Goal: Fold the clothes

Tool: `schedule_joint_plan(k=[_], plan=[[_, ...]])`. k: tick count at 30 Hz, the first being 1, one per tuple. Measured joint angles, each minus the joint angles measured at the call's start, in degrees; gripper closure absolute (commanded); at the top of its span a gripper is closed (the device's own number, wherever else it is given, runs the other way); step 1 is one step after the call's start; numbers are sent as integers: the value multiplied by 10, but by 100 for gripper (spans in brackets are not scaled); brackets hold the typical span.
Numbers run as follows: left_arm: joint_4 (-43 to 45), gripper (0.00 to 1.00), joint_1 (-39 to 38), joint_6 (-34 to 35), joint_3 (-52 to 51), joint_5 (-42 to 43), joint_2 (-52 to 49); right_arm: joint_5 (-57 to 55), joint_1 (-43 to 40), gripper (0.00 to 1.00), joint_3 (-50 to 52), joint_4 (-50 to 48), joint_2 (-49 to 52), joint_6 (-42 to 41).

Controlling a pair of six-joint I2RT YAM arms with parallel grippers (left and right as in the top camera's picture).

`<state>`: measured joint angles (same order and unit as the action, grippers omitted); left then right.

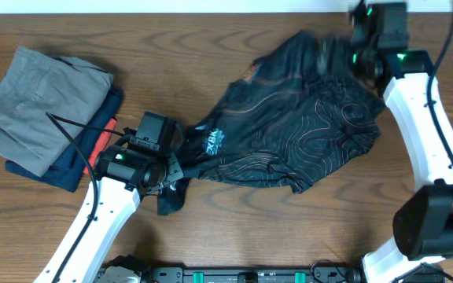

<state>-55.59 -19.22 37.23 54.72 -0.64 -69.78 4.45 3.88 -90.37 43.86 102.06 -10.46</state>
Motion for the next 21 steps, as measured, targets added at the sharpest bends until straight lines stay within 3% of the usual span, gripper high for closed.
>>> schedule_joint_plan(k=[4, 8, 17, 21], plan=[[5, 94, 0, 0, 0, -6, 0, -94, -9, 2, 27, 175, 9, -9], [5, 94, 0, 0, 0, -15, 0, -132, -18, 2, 71, 220, 9, -20], [5, 94, 0, 0, 0, -22, 0, -92, -18, 2, 262, 10, 10, -74], [5, 94, 0, 0, 0, -24, 0, -77, -18, 8, 306, -70, 10, -84]])
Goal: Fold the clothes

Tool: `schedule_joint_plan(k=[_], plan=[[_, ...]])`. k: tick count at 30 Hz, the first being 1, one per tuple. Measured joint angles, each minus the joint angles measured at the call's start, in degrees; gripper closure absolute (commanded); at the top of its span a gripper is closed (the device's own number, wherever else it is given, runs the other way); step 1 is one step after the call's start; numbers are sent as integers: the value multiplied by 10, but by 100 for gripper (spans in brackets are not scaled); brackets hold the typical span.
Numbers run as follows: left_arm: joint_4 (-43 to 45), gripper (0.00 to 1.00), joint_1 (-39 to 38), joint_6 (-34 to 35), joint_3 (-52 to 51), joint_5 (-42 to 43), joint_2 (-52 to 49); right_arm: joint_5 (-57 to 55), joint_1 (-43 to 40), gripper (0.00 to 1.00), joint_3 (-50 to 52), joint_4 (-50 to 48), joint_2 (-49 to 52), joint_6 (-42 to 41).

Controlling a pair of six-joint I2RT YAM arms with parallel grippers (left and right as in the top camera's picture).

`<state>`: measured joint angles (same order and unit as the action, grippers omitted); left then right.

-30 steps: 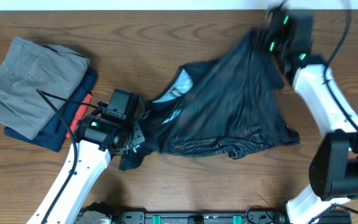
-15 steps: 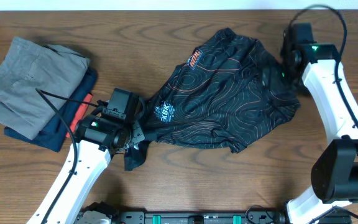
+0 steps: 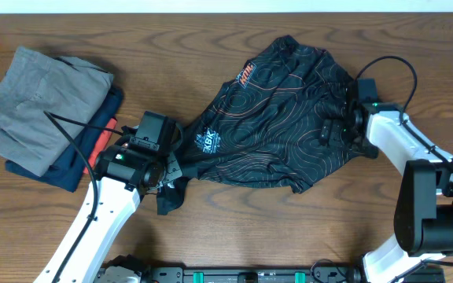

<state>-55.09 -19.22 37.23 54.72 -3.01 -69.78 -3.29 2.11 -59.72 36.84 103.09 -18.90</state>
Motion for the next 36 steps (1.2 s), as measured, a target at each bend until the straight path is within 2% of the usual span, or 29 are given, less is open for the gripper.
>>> schedule_joint_plan(k=[2, 3, 5, 6, 15, 20, 24, 26, 29, 32, 36], plan=[[0, 94, 0, 0, 0, 0, 0, 0, 0, 24, 14, -30, 0, -2], [0, 94, 0, 0, 0, 0, 0, -2, 0, 41, 18, -40, 0, -3], [0, 94, 0, 0, 0, 0, 0, -10, -1, 86, 21, -51, 0, -7], [0, 94, 0, 0, 0, 0, 0, -15, -1, 99, 21, -54, 0, -7], [4, 94, 0, 0, 0, 0, 0, -45, -77, 99, 8, -57, 0, 10], [22, 94, 0, 0, 0, 1, 0, -44, -123, 98, -96, -3, 0, 50], [25, 94, 0, 0, 0, 7, 0, -39, -137, 59, -203, 9, 0, 115], [24, 94, 0, 0, 0, 4, 0, -30, -139, 54, -234, 33, -1, 135], [25, 94, 0, 0, 0, 3, 0, -3, -137, 53, -250, 116, -3, 149], [28, 94, 0, 0, 0, 0, 0, 14, -125, 53, -239, 198, -3, 148], [31, 94, 0, 0, 0, 0, 0, 31, -102, 53, -196, 231, -3, 146]])
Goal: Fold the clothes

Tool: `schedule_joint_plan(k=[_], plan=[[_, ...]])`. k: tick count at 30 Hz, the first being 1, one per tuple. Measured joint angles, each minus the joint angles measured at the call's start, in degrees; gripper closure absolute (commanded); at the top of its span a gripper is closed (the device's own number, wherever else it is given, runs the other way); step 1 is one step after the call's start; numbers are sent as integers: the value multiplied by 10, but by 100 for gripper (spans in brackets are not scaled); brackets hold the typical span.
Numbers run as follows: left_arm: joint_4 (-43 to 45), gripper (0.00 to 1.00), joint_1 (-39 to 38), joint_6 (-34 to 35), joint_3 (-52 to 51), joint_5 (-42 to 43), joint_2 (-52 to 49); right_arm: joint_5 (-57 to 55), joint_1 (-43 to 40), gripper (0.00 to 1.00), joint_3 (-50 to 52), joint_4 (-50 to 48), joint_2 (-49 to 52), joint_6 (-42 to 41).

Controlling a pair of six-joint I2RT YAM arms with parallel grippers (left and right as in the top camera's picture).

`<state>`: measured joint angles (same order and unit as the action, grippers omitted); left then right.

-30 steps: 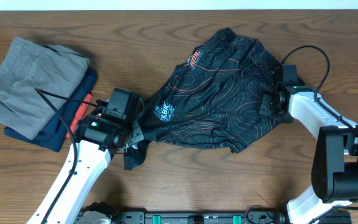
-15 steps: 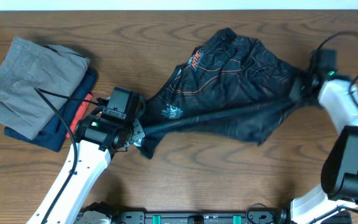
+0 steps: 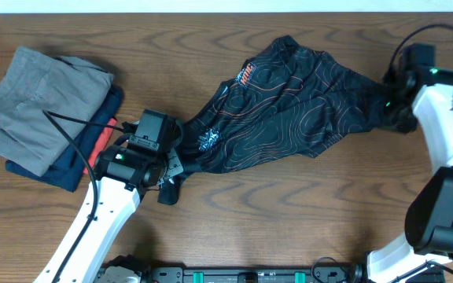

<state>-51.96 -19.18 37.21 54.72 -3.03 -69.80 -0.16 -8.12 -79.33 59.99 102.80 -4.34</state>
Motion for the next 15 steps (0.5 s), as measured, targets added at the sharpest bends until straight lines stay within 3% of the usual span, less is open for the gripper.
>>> schedule_joint_plan(k=[8, 15], plan=[[2, 94, 0, 0, 0, 0, 0, 55, 69, 52, 121, -52, 0, 5], [1, 94, 0, 0, 0, 0, 0, 67, 132, 48, 204, -202, 0, -5]])
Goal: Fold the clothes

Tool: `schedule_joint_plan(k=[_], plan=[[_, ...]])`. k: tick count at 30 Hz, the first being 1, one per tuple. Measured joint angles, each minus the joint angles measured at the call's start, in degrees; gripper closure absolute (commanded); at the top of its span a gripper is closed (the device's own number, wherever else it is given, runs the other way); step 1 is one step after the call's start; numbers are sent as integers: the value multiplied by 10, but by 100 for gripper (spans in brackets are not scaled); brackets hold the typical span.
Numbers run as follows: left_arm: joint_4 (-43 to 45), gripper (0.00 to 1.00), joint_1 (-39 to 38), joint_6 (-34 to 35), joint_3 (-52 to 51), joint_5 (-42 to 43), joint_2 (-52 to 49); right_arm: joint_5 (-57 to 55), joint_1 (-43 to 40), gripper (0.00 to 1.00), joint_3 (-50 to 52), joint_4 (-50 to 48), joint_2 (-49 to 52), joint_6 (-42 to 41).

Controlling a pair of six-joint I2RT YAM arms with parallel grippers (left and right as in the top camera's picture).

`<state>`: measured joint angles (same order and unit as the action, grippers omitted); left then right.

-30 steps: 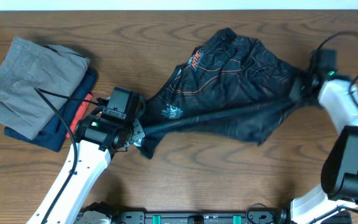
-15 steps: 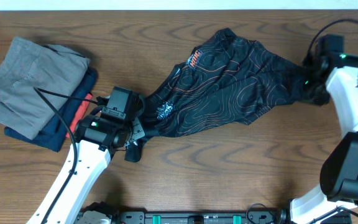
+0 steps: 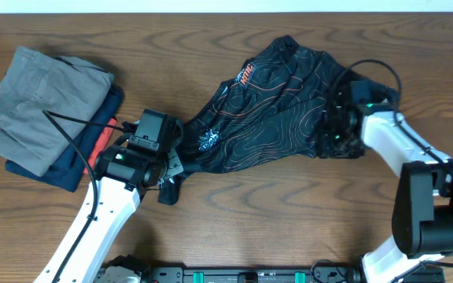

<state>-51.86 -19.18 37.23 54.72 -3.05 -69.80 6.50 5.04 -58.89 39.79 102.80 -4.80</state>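
Observation:
A black garment (image 3: 274,110) with orange contour lines and an orange logo lies stretched across the table's middle in the overhead view. My left gripper (image 3: 173,167) is shut on its lower left corner, and a dark flap hangs below the fingers. My right gripper (image 3: 335,132) sits low on the garment's right end, shut on the cloth, which is bunched up around it. The fingers are dark against the dark cloth and hard to make out.
At the far left stands a pile of folded clothes (image 3: 38,110): grey on top, navy and orange underneath, close to my left arm. Bare wooden table (image 3: 274,212) runs along the front. A cable loops above my right wrist.
My right gripper has moved left and a little nearer, from the far right edge to the garment's right end. The cloth's right end came with it and is now bunched. The left gripper is unchanged.
My right gripper was first high at the back right with the garment lifted. Then it was low on the cloth's right side, then far right with the garment drawn out long. Now it is back inward. My left gripper held the left corner throughout.

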Motion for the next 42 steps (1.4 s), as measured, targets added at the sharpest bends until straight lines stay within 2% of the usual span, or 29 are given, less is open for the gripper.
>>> schedule_joint_plan(k=[5, 9, 10, 13, 14, 17, 20, 25, 27, 32, 42], plan=[[-2, 94, 0, 0, 0, 0, 0, 1, 16, 48, 24, -66, -6, -21], [-2, 94, 0, 0, 0, 0, 0, -3, 20, 54, 33, -90, -9, -35], [-2, 94, 0, 0, 0, 0, 0, -4, 22, 60, 34, -95, -10, -39], [-2, 94, 0, 0, 0, 0, 0, -6, 27, 97, 39, -109, -10, -42], [-2, 94, 0, 0, 0, 0, 0, -5, 29, 99, 41, -109, -10, -47], [-2, 94, 0, 0, 0, 0, 0, -4, 33, 99, 42, -90, -11, -54], [-2, 94, 0, 0, 0, 0, 0, -26, 33, 99, 35, -11, -17, -70], [-2, 94, 0, 0, 0, 0, 0, -109, -11, 99, -17, 219, -24, -101], [-2, 94, 0, 0, 0, 1, 0, -128, -42, 99, -62, 276, -37, -106], [-2, 94, -1, 0, 0, 9, -1, -145, -96, 99, -135, 317, -107, -111], [-21, 94, 0, 0, 0, 9, -1, -142, -95, 99, -88, 348, -113, -109]])
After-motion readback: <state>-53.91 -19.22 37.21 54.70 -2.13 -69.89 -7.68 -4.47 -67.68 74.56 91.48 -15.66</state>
